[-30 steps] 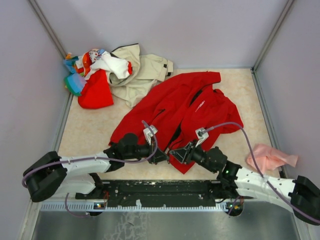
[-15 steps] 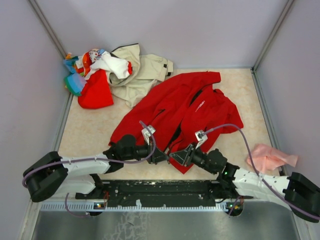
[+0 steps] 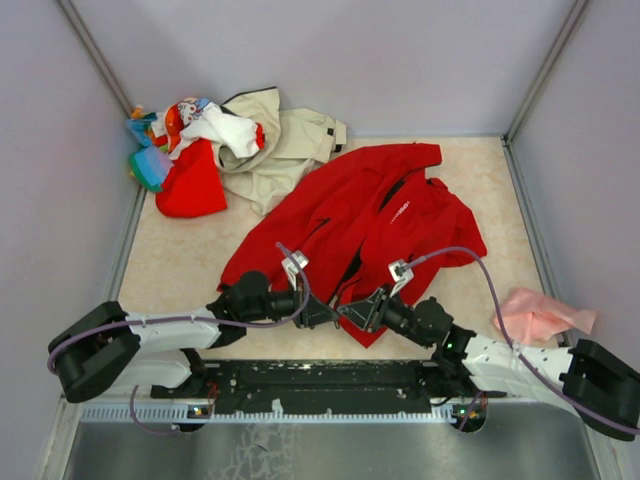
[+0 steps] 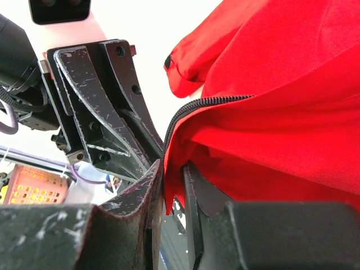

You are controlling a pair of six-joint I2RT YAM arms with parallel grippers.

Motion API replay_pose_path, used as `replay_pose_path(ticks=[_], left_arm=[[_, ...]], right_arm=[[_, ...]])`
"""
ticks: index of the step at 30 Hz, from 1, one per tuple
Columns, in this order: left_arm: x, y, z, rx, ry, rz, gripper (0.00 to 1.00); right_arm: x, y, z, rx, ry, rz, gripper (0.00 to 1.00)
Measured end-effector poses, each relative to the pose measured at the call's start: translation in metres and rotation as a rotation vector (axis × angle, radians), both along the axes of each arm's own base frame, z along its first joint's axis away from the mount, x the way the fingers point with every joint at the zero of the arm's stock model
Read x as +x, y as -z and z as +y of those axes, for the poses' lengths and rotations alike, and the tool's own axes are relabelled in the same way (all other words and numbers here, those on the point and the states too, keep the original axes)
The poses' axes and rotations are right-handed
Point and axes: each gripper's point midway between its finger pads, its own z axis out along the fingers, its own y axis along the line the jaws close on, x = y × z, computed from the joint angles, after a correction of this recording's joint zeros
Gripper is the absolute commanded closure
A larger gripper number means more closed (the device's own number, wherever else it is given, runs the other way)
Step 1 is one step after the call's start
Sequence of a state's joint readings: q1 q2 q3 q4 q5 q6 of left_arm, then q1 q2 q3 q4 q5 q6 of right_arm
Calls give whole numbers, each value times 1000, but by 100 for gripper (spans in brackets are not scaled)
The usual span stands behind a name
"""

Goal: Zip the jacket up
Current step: Adjust the zipper on the jacket, then pick up the jacket from the center of the board.

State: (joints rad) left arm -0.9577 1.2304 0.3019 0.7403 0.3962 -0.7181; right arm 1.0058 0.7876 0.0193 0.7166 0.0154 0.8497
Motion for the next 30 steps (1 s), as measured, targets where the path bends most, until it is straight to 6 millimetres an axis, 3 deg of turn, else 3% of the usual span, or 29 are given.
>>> replay_pose_path(ticks=[4, 7, 19, 30], left_arm=[[-2, 1, 0, -9, 7, 2, 95], [-2, 1, -1, -12, 13, 5, 94], [0, 7, 7, 43, -16, -13, 47], [30, 1, 24, 291, -138, -76, 31]], right_arm=[[-1, 1, 2, 0, -9, 2, 82], [-2, 2, 3, -1, -16, 2, 100], [2, -8, -6, 14, 24, -35, 100], [9, -11, -17, -19, 74, -112, 100]])
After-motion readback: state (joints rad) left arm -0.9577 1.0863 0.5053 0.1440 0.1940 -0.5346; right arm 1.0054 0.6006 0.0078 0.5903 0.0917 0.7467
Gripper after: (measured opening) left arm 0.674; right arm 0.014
